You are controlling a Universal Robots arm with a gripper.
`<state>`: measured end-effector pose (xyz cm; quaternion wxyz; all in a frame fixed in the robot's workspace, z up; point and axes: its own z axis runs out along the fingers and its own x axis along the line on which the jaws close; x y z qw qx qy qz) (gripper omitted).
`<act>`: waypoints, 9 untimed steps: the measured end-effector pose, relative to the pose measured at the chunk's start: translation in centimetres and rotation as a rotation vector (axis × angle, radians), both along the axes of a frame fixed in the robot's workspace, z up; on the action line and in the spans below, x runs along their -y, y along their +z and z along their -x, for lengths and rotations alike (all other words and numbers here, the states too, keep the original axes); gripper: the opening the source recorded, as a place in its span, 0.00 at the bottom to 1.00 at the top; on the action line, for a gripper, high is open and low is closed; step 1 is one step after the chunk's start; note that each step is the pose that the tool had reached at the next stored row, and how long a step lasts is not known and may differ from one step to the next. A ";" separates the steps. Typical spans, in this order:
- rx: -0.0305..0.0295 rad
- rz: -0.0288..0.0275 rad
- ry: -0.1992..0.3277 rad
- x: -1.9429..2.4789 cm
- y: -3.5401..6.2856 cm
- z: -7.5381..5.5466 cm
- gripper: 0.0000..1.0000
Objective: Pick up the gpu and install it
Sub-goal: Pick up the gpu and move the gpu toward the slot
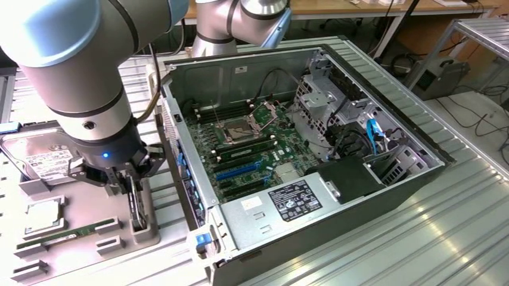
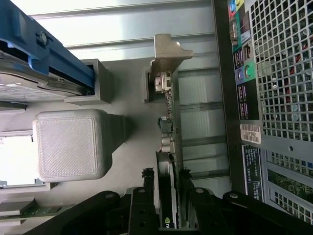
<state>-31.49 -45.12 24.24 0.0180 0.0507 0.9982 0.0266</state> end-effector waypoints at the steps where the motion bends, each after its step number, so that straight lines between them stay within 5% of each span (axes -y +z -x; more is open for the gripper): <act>1: -0.0001 0.0001 0.000 0.00 0.00 0.0 0.28; 9: 0.0000 0.0001 0.038 0.00 -0.01 0.0 0.26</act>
